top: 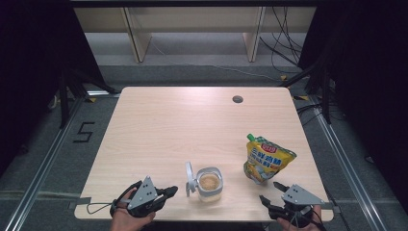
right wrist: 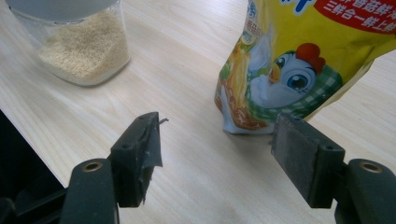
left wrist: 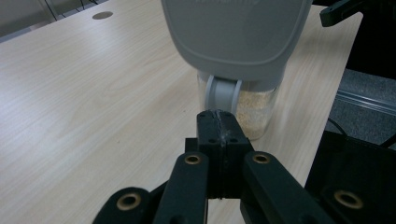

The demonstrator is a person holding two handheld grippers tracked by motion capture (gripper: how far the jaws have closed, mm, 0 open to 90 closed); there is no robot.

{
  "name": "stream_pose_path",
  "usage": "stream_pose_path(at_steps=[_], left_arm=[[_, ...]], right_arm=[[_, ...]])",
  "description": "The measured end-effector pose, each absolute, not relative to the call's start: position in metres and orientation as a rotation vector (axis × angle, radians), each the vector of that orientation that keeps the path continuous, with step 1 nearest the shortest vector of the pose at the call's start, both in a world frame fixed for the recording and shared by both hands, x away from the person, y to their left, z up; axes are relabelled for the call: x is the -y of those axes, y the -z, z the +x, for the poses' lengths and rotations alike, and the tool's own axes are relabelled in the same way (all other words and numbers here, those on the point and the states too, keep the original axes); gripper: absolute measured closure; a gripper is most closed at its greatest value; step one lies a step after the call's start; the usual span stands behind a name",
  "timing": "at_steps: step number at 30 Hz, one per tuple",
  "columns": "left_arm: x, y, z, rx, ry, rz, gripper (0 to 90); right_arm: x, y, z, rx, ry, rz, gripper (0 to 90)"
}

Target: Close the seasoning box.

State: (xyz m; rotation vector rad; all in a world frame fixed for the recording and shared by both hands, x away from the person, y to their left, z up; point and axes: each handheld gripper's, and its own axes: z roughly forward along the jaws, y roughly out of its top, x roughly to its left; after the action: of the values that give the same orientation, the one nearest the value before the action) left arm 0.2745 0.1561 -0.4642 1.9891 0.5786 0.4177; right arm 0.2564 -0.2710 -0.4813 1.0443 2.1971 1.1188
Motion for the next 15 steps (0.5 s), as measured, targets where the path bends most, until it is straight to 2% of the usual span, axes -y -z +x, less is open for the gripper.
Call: stream_pose_path(at_steps=[15], left_arm=[[-0.130,0.442,0.281,-0.504,-0.431,1.990,89.2]], right_arm=[[0.272,0.482,0.260,-2.192,-1.098,0.972,33.2]])
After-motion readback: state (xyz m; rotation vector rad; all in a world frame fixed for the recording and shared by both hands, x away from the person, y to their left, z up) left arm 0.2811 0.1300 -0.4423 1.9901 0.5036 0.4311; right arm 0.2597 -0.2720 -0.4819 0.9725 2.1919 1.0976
